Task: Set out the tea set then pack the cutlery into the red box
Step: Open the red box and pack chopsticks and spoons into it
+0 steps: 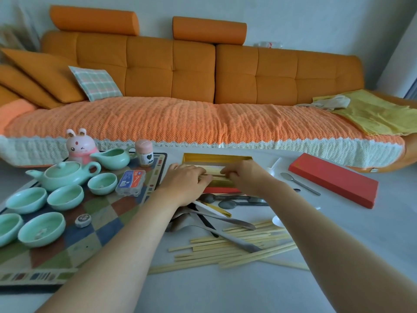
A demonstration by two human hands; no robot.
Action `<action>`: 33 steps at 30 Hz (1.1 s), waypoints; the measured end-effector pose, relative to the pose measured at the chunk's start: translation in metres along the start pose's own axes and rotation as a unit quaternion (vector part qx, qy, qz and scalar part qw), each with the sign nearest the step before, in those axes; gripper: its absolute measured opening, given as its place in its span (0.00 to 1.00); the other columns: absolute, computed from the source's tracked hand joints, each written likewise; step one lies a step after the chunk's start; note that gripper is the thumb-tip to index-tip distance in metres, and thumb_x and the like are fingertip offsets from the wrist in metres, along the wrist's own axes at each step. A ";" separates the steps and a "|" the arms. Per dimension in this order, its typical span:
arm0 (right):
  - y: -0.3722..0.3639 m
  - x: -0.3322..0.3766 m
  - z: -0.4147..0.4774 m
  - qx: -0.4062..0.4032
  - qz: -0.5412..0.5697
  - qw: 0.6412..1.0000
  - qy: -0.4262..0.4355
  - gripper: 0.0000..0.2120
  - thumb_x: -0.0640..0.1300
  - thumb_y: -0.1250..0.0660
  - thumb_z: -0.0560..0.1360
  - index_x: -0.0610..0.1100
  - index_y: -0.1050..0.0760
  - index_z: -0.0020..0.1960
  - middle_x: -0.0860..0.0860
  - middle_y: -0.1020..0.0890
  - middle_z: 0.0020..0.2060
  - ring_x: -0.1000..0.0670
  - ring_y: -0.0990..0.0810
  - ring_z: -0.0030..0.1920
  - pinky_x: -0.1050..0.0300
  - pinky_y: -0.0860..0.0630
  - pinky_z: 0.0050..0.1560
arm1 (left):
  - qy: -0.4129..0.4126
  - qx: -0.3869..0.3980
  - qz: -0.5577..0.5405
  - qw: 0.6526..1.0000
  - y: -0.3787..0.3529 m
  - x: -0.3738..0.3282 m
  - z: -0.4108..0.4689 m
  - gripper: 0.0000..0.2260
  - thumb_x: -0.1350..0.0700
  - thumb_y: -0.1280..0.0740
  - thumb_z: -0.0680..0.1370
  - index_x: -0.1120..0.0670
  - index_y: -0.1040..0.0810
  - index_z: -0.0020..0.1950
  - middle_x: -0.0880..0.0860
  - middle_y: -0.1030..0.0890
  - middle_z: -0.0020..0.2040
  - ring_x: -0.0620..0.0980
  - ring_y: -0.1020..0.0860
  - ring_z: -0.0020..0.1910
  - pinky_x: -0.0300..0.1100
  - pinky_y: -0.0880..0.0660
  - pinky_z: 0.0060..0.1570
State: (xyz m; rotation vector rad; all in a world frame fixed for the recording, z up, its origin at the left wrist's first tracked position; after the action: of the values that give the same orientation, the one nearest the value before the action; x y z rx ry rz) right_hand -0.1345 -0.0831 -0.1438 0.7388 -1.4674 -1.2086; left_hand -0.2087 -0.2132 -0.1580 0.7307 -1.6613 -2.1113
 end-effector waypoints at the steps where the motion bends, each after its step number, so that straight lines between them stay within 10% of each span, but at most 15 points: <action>1: -0.001 0.000 -0.003 0.007 0.002 1.000 0.000 0.19 0.42 0.45 0.80 0.51 0.22 0.64 0.50 0.20 0.61 0.50 0.21 0.51 0.54 0.24 0.55 | 0.000 -0.001 -0.005 1.000 0.001 -0.001 0.000 0.23 0.39 0.50 0.82 0.47 0.26 0.68 0.47 0.26 0.70 0.50 0.32 0.70 0.51 0.45 0.71; 9: 0.031 0.001 -0.033 -0.085 0.036 0.995 0.041 0.15 0.39 0.40 0.77 0.52 0.18 0.54 0.54 0.17 0.51 0.56 0.22 0.49 0.55 0.23 0.55 | -0.080 -0.097 -0.009 0.992 0.030 -0.042 -0.012 0.14 0.45 0.40 0.81 0.49 0.24 0.63 0.47 0.26 0.59 0.49 0.31 0.62 0.47 0.35 0.63; 14: 0.026 0.006 -0.067 0.040 -0.026 0.998 0.050 0.10 0.43 0.35 0.74 0.54 0.16 0.47 0.60 0.17 0.42 0.63 0.23 0.40 0.71 0.30 0.43 | -0.100 -0.034 -0.107 0.989 0.028 -0.078 -0.030 0.02 0.50 0.35 0.78 0.47 0.24 0.48 0.43 0.25 0.45 0.46 0.25 0.44 0.42 0.28 0.40; 20: 0.015 -0.023 -0.098 0.136 -0.018 0.991 0.010 0.07 0.47 0.29 0.74 0.58 0.15 0.48 0.64 0.18 0.45 0.65 0.23 0.44 0.68 0.30 0.51 | -0.119 0.101 -0.105 0.982 -0.002 -0.102 -0.048 0.11 0.39 0.31 0.72 0.41 0.22 0.50 0.40 0.24 0.48 0.42 0.25 0.48 0.43 0.23 0.48; 33: 0.006 -0.037 -0.103 0.131 0.012 0.991 -0.020 0.04 0.47 0.27 0.74 0.54 0.18 0.48 0.60 0.21 0.43 0.55 0.21 0.47 0.64 0.26 0.43 | -0.109 0.023 -0.067 0.992 -0.003 -0.097 -0.040 0.07 0.45 0.34 0.79 0.44 0.20 0.54 0.43 0.23 0.50 0.45 0.26 0.52 0.43 0.26 0.49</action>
State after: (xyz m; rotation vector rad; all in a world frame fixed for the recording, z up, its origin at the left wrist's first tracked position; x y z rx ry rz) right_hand -0.0261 -0.0783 -0.1567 0.8740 -1.6837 -1.0281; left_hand -0.1072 -0.1889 -0.1505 0.6625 -1.8235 -2.3258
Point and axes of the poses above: each hand's wrist, its own z-axis towards the middle knuckle, its own y-axis out of the back of the hand, x = y × z, the point moved 9 cm from there along z, towards the middle knuckle
